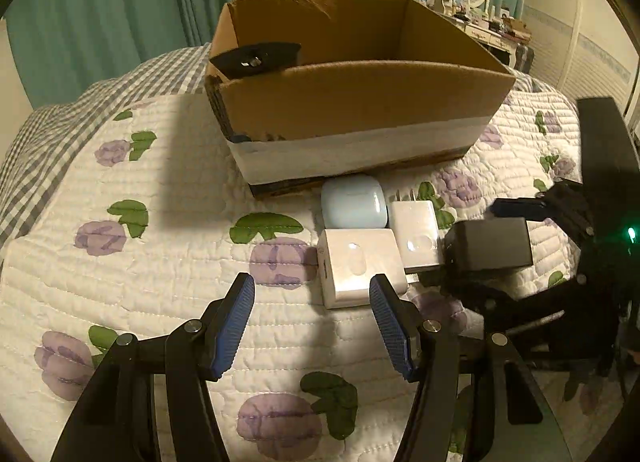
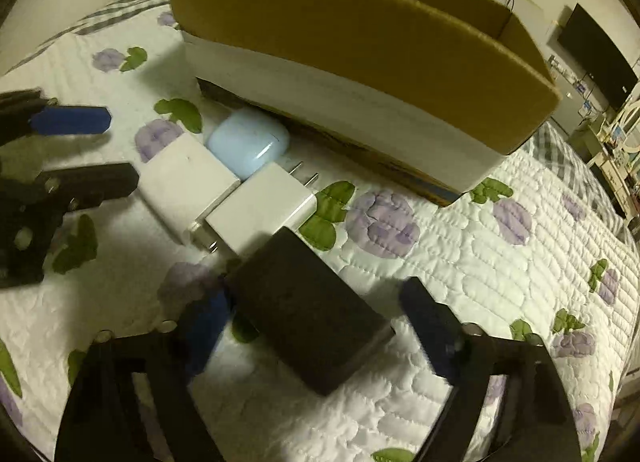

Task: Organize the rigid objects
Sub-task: 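Grasp the black charger block with the right tool while the left tool grasps the white square charger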

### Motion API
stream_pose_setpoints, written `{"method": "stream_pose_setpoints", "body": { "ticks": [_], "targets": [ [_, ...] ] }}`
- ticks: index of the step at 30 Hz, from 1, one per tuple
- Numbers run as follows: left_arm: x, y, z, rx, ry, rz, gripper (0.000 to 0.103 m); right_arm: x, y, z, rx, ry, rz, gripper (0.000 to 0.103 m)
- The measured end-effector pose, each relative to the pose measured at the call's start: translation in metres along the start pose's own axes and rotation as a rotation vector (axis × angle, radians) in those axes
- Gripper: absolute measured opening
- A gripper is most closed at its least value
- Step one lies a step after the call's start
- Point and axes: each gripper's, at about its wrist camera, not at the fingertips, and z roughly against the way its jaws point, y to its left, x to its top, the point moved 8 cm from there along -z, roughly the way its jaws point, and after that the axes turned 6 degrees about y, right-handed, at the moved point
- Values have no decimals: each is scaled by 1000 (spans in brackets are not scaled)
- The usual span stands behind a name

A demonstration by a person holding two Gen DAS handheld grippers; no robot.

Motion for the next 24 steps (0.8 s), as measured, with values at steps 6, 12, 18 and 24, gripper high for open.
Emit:
{"method": "stream_pose_setpoints", "body": {
  "ticks": [6, 12, 18, 24],
  "targets": [
    [-4, -3, -12, 1, 29, -7, 63, -10, 0, 7, 9, 42, -87, 66],
    [-5, -12, -14, -18, 31, -22, 63, -10, -25, 34, -8, -48, -206, 41],
    [0, -24, -19, -26, 38, -13, 63, -8, -39, 43, 4, -66, -259, 38],
    [3, -36, -36, -28, 62, -24, 63, -5, -35, 48, 12, -67, -252, 38]
  ]
}}
